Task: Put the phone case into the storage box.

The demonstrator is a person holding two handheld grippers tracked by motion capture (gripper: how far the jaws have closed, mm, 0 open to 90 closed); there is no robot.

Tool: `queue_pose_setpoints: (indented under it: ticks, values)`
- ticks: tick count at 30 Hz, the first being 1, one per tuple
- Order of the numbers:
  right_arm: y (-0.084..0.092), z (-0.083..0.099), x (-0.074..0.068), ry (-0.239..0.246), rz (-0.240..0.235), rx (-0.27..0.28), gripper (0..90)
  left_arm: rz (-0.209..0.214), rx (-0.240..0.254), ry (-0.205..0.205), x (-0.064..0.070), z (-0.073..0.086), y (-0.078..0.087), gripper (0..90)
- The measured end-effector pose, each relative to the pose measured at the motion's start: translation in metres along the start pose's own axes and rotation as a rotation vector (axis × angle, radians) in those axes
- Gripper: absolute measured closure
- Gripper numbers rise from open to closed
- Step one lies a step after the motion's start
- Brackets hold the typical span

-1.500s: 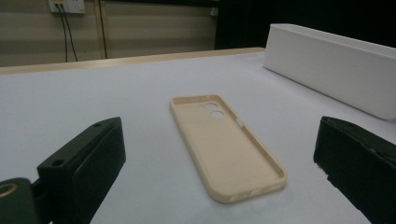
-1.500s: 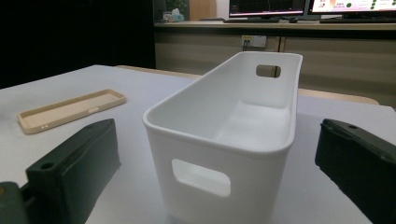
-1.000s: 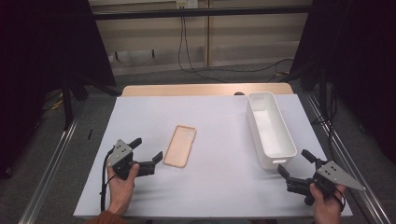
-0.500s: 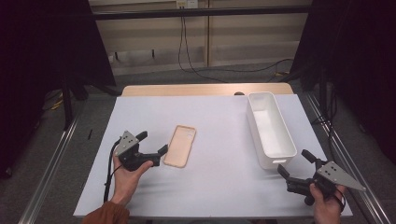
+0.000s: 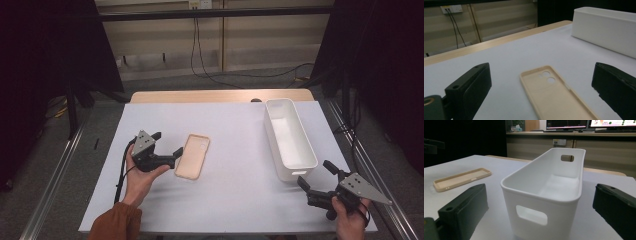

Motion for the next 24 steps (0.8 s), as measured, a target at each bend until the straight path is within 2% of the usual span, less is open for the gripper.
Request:
queue_pose_setpoints:
  ticks: [3, 10, 13, 14, 15, 17, 19, 21, 24]
  values:
    - [0.000, 0.000, 0.000, -0.001, 0.000, -0.001, 0.0, 0.010, 0.000, 0.024, -0.001, -0.002, -0.008, 2.9]
    - [0.000, 0.000, 0.000, 0.004, 0.001, -0.003, 0.0, 0.008, -0.033, 0.011, -0.005, -0.003, -0.018, 3.5]
    - [0.000, 0.000, 0.000, 0.002, 0.000, 0.000, 0.0, 0.011, -0.027, 0.026, -0.007, -0.008, -0.024, 4.5]
    - [0.000, 0.000, 0.000, 0.002, 0.000, 0.000, 0.0, 0.013, -0.034, 0.032, -0.007, -0.009, -0.026, 4.5]
    - [0.000, 0.000, 0.000, 0.000, 0.001, 0.000, 0.0, 0.002, -0.048, 0.015, -0.009, -0.010, -0.027, 4.4]
    - [0.000, 0.000, 0.000, 0.002, 0.000, -0.001, 0.0, 0.010, -0.054, 0.031, -0.011, -0.015, -0.033, 4.4]
    - [0.000, 0.000, 0.000, 0.002, -0.001, -0.001, 0.0, 0.014, -0.066, 0.016, -0.012, -0.016, -0.035, 4.4]
    - [0.000, 0.001, 0.000, 0.004, -0.001, -0.004, 0.0, 0.011, -0.068, 0.025, -0.013, -0.020, -0.038, 4.5]
    - [0.000, 0.000, 0.000, 0.001, -0.001, -0.001, 0.0, 0.022, -0.099, 0.042, -0.014, -0.020, -0.043, 5.5]
Point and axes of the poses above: each handheld gripper's, and its own axes: y roughly backward along the jaws, z roughly out of its underside, x roughly to its right, the point moved 10 cm from there along -y, roughly forward along the jaws, and after that the axes turned 3 degrees about -x, right-handed, at the moved point
